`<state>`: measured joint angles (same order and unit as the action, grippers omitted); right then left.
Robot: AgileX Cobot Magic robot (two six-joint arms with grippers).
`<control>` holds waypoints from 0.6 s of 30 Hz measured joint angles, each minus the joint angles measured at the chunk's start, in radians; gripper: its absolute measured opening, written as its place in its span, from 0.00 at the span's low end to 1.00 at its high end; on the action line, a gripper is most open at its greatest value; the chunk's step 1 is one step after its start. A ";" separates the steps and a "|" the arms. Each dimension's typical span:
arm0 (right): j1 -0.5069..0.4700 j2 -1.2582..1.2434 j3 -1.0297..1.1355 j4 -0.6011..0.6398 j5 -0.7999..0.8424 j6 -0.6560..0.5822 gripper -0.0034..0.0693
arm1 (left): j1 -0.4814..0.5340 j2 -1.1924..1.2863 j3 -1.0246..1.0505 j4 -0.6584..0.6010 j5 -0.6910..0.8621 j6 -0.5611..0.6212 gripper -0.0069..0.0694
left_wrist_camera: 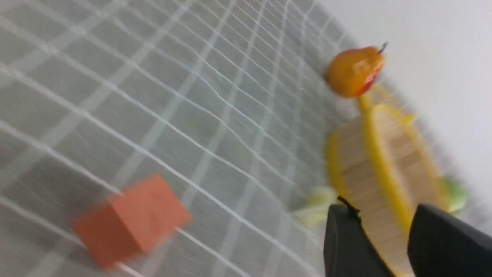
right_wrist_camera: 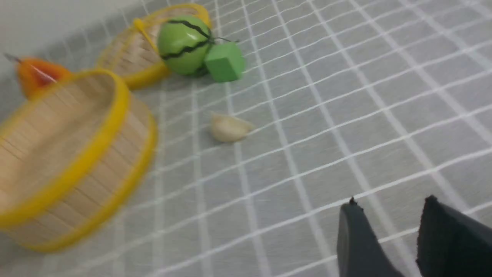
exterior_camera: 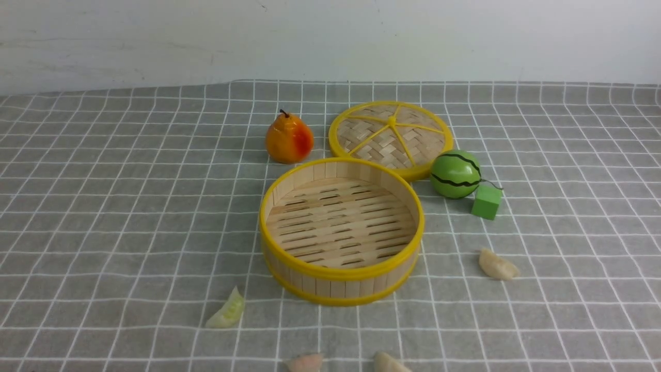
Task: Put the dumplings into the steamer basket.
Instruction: Use the left arm to grab a dumpling
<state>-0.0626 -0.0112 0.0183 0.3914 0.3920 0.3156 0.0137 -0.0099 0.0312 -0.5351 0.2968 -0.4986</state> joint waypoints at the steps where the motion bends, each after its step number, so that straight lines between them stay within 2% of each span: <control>1: 0.000 0.000 0.002 0.118 0.009 0.065 0.38 | 0.000 0.000 0.000 -0.113 -0.003 -0.084 0.40; 3: 0.000 0.000 0.007 0.259 0.011 0.136 0.38 | 0.000 0.000 0.000 -0.256 -0.012 -0.156 0.40; 5: 0.000 0.000 0.009 0.337 0.012 0.161 0.38 | 0.000 0.000 0.000 -0.302 -0.018 -0.162 0.40; 10: 0.000 0.000 0.009 0.368 0.011 0.137 0.38 | 0.000 0.000 0.000 -0.330 -0.028 -0.124 0.40; 15: 0.000 0.000 0.009 0.360 0.005 0.075 0.38 | 0.000 0.000 -0.005 -0.336 -0.019 -0.003 0.40; 18: 0.000 0.000 -0.011 0.359 0.007 -0.042 0.38 | 0.000 0.000 -0.078 -0.333 0.019 0.179 0.40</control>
<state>-0.0626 -0.0112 0.0072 0.7508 0.3994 0.2733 0.0137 -0.0099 -0.0470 -0.8683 0.3160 -0.3198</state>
